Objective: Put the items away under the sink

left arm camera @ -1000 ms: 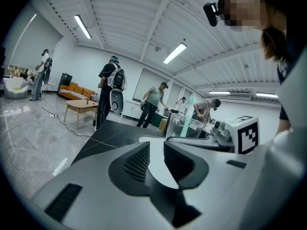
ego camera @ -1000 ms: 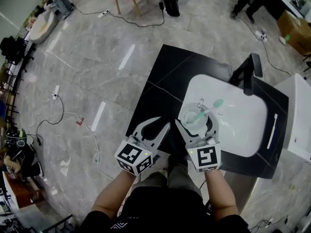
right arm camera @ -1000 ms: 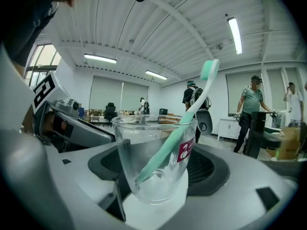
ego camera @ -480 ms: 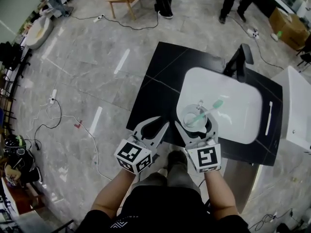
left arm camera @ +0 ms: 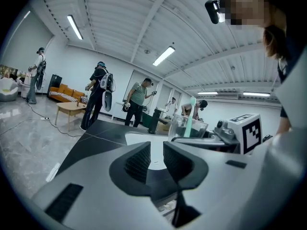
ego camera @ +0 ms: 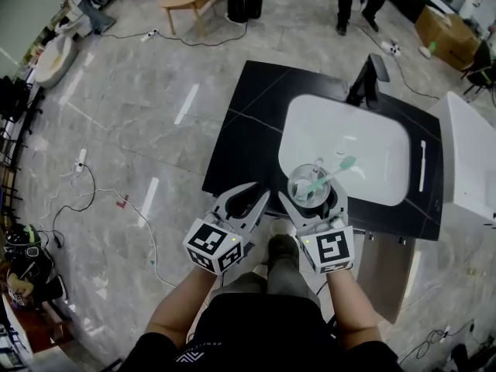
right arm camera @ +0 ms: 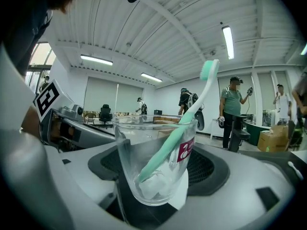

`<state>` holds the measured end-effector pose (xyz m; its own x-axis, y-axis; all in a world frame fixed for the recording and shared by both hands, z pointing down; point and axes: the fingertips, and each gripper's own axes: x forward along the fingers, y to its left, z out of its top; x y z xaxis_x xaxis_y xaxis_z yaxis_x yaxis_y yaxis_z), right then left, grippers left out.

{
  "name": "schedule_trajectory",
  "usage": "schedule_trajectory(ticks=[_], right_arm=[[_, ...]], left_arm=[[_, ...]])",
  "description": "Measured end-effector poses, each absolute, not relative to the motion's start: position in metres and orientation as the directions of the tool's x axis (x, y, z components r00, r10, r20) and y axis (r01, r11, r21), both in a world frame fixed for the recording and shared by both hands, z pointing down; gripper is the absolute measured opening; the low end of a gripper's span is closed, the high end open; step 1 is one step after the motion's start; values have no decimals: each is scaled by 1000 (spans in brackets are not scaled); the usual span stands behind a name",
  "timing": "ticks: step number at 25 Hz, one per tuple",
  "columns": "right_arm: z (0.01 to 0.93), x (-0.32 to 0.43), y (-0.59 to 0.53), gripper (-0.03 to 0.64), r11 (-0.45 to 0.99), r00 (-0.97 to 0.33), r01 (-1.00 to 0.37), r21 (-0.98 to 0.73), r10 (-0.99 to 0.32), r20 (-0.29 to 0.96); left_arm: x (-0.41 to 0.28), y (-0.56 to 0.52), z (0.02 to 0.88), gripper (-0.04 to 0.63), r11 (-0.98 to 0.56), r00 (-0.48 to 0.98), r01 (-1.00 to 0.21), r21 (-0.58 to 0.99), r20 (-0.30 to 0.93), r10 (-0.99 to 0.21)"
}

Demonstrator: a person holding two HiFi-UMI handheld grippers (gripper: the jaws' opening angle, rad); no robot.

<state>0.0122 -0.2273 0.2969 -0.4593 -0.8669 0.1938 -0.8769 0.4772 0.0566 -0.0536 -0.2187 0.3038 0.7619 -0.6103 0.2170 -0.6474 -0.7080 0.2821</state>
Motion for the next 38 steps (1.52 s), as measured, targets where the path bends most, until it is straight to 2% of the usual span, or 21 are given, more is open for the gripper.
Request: schedule_trajectory(ticks=[4,8,16,38], right_arm=[[300,11,-198,339,460,-433,-886,59,-867,248],[293,4,-174,339,448,-430,-892,63,-883,192],[289,4,-121,339,412,-399,-910,44,-899,181],[315,39,-23,339,468,-463,-883,-6,-871,166]], left_arm=[[-58,-194,301,81,-718,768,-640,275,210,-604],[-62,-171,298,76,-735,778,-628,254,203,-594],[-64,-128,293,73,-758,803,-596,265,180,-568],[-18,-59,331,25,-723,785,-619,306,213,-582]])
